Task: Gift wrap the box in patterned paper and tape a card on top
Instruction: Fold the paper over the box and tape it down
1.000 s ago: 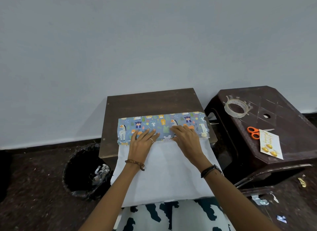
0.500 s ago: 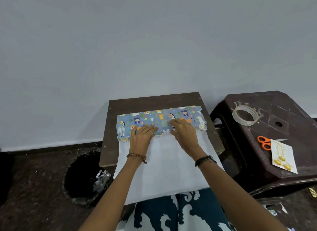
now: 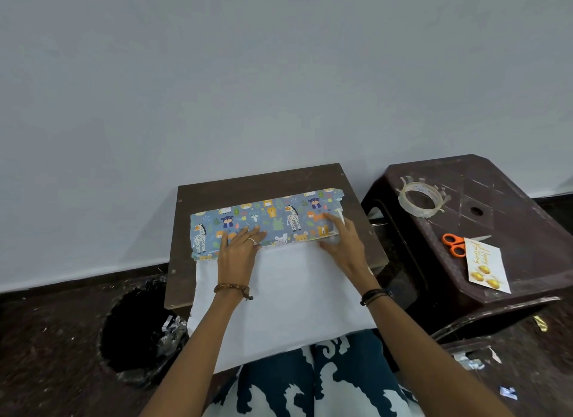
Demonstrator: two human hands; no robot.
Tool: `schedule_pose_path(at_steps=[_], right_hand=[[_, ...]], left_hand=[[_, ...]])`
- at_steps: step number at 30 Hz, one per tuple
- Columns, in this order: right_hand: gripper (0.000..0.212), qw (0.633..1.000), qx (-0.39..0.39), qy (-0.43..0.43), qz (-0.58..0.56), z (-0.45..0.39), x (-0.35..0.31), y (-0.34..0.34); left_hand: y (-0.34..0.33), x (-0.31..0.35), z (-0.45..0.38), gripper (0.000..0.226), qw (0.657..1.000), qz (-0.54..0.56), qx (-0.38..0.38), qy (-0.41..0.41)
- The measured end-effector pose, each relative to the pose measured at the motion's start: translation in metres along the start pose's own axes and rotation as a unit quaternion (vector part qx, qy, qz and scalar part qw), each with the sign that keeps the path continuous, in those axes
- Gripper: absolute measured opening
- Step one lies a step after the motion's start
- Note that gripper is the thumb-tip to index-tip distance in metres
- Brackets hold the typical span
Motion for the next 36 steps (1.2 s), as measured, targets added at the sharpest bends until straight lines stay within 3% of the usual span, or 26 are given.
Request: schedule_pose_path(at_steps=[6, 9, 11, 14, 18, 23, 28, 32, 35, 36], right_hand=[[0.058, 0.996, -0.075, 0.036, -0.037, 0.007, -0.009, -0.005], [0.051, 0.998, -0.019, 0.022, -0.062, 0.003, -0.006, 0.015], [0.046, 0.998, 0.065, 0.002, 0.013, -0.005, 0.001, 0.042], [0.045, 0.965, 0.172, -0.042, 0.193, -0.014, 0.013, 0.086], [0.039, 0.925, 0.172, -0.127, 0.315, -0.026, 0.04, 0.113], [0.02, 0.905, 0.184, -0.174, 0.342, -0.031, 0.056, 0.123], [0.017, 0.908, 0.206, -0.107, 0.349, -0.03, 0.043, 0.112], [0.007, 0.909, 0.175, 0.01, 0.378, -0.037, 0.012, 0.072], [0.001, 0.923, 0.134, 0.037, 0.358, -0.053, 0.004, 0.048], [0.008, 0.93, 0.112, 0.034, 0.349, -0.058, 0.004, 0.041]], left_hand=[[0.012, -0.027, 0.003, 0.03, 0.998, 0.033, -0.05, 0.033], [0.014, -0.026, 0.003, 0.03, 0.997, 0.032, -0.057, 0.038], [0.015, -0.022, 0.004, 0.03, 0.998, 0.028, -0.049, 0.038], [0.015, -0.02, 0.007, 0.03, 0.999, 0.012, -0.031, 0.022], [0.013, -0.019, 0.01, 0.028, 1.0, -0.019, -0.008, -0.003], [0.009, -0.021, 0.013, 0.041, 0.999, -0.034, -0.003, -0.001], [0.011, -0.02, 0.013, 0.043, 0.998, -0.053, 0.007, -0.011], [0.009, -0.021, 0.014, 0.042, 0.997, -0.067, 0.0, -0.021], [0.011, -0.022, 0.013, 0.044, 0.997, -0.072, -0.012, -0.019], [0.012, -0.023, 0.013, 0.046, 0.997, -0.071, -0.016, -0.017]])
Point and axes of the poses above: each hand's wrist, its own z-axis away from the middle knuckle, its own y-axis out of the back of the hand, x = y × z, the point moved 4 cm from there along -z, towards the middle knuckle, and after that the axes turned 7 degrees about y, right-handed, at the moved point
